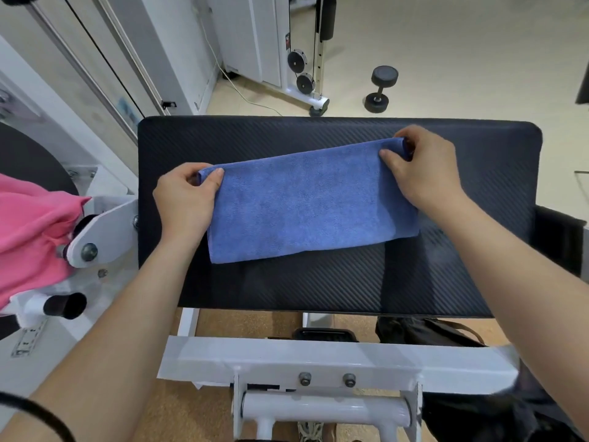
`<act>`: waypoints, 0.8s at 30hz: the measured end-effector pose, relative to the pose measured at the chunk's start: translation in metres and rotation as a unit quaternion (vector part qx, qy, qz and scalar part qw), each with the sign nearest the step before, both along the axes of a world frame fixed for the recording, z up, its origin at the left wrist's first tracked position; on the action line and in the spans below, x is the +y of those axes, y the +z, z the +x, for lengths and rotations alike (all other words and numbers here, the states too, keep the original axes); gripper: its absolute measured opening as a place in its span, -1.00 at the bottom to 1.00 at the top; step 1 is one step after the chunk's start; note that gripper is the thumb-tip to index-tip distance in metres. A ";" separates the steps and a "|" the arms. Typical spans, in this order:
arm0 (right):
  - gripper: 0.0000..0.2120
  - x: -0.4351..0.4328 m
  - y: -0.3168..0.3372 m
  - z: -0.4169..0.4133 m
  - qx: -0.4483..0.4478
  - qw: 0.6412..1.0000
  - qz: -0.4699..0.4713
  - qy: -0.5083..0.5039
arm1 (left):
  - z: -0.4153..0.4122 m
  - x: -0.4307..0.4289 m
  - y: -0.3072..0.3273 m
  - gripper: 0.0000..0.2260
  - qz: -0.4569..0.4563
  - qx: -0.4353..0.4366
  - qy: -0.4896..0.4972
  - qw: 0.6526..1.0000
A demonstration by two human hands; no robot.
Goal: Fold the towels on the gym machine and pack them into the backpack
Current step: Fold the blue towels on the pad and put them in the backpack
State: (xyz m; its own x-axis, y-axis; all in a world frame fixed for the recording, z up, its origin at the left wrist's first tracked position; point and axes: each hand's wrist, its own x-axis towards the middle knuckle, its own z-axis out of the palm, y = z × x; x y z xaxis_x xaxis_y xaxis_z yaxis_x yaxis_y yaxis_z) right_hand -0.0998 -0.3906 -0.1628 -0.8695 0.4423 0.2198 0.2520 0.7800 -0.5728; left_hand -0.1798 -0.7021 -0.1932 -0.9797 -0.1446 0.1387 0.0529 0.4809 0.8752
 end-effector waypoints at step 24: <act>-0.58 -0.083 0.052 -0.076 0.096 0.971 0.116 0.188 | 0.126 0.004 -0.027 -0.92 0.026 -0.284 -0.113 0.952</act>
